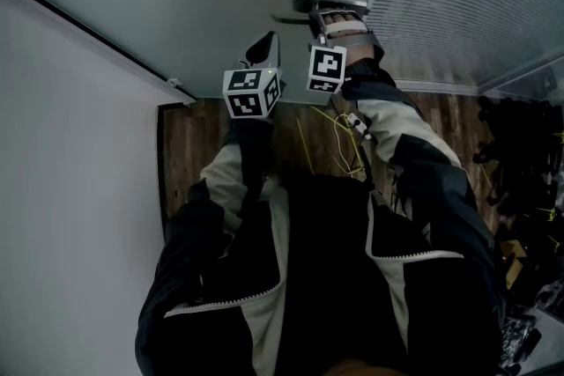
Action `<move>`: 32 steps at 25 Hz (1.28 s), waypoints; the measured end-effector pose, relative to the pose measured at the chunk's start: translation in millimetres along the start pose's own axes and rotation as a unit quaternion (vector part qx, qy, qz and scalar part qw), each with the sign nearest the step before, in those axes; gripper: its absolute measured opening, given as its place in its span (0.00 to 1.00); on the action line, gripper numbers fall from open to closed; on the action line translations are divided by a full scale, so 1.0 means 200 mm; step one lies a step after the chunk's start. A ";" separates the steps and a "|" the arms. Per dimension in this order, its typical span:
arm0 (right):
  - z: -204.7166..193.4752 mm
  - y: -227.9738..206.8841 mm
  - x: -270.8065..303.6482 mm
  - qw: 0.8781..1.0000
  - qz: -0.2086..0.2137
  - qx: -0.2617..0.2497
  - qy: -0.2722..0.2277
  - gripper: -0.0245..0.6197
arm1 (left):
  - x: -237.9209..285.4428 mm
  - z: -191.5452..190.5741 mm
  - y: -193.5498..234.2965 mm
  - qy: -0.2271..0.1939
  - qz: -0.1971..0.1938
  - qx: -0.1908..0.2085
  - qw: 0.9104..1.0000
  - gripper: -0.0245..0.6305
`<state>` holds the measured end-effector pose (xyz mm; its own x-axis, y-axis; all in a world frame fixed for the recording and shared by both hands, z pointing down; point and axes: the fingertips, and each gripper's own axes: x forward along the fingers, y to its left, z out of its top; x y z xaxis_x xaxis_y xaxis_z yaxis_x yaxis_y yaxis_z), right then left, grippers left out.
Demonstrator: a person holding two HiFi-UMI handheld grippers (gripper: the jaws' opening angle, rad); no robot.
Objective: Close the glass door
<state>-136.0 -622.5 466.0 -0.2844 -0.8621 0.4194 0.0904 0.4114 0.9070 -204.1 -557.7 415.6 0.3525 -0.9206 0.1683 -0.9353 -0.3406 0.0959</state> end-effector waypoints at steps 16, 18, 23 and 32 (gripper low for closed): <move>-0.16 -0.17 0.39 0.999 -0.015 -0.033 0.029 0.21 | 0.06 0.02 0.05 0.009 -0.002 0.011 1.000 0.04; -0.17 -0.19 0.42 0.999 -0.017 -0.032 0.030 0.21 | 0.04 0.02 0.05 0.010 0.000 0.016 1.000 0.04; -0.16 -0.15 0.48 0.998 -0.019 -0.034 0.041 0.22 | -0.01 -0.03 0.08 0.002 0.002 0.017 1.000 0.04; -0.18 -0.19 0.50 0.999 -0.014 -0.023 0.046 0.23 | -0.04 0.02 0.11 0.003 0.009 0.006 1.000 0.04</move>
<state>-134.4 -734.6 475.3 -0.1980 -0.8973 0.3945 0.1282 0.3753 0.9180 -227.3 -559.4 412.2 0.3357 -0.9255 0.1756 -0.9418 -0.3261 0.0817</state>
